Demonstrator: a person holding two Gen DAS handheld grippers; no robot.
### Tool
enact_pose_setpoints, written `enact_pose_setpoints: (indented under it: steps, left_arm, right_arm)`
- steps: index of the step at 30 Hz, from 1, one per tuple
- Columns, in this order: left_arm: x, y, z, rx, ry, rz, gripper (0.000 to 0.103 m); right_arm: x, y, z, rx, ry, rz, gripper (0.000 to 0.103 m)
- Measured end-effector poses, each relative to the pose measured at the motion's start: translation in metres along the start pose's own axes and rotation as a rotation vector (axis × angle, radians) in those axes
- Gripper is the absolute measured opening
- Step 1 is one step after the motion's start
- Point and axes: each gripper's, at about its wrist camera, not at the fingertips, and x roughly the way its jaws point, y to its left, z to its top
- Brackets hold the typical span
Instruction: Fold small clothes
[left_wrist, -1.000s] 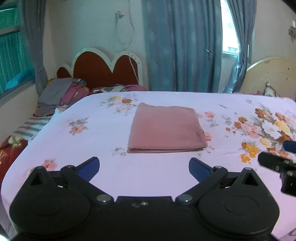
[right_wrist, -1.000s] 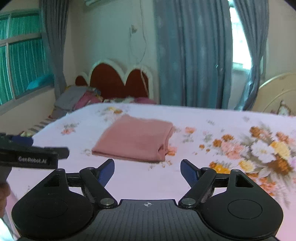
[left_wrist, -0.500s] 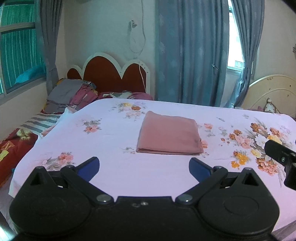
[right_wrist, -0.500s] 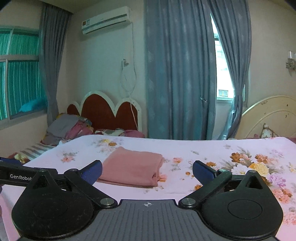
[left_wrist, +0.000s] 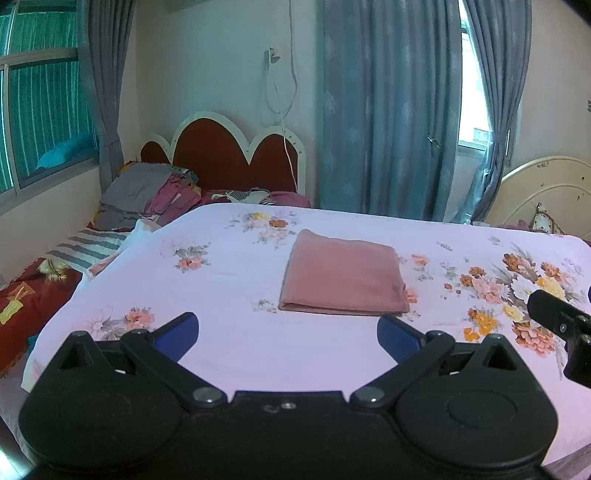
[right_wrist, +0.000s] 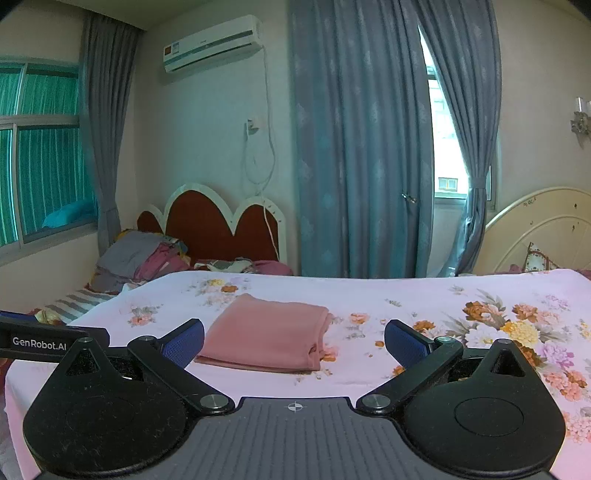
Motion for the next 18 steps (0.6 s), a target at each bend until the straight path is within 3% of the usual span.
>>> enact_pose_setpoints:
  steps: [18]
  left_arm:
    - [-0.0019, 0.0021, -0.0036, 0.016, -0.012, 0.002, 0.103]
  right_arm:
    - [-0.0007, -0.0004, 0.0007, 0.012, -0.001, -0.001, 0.102]
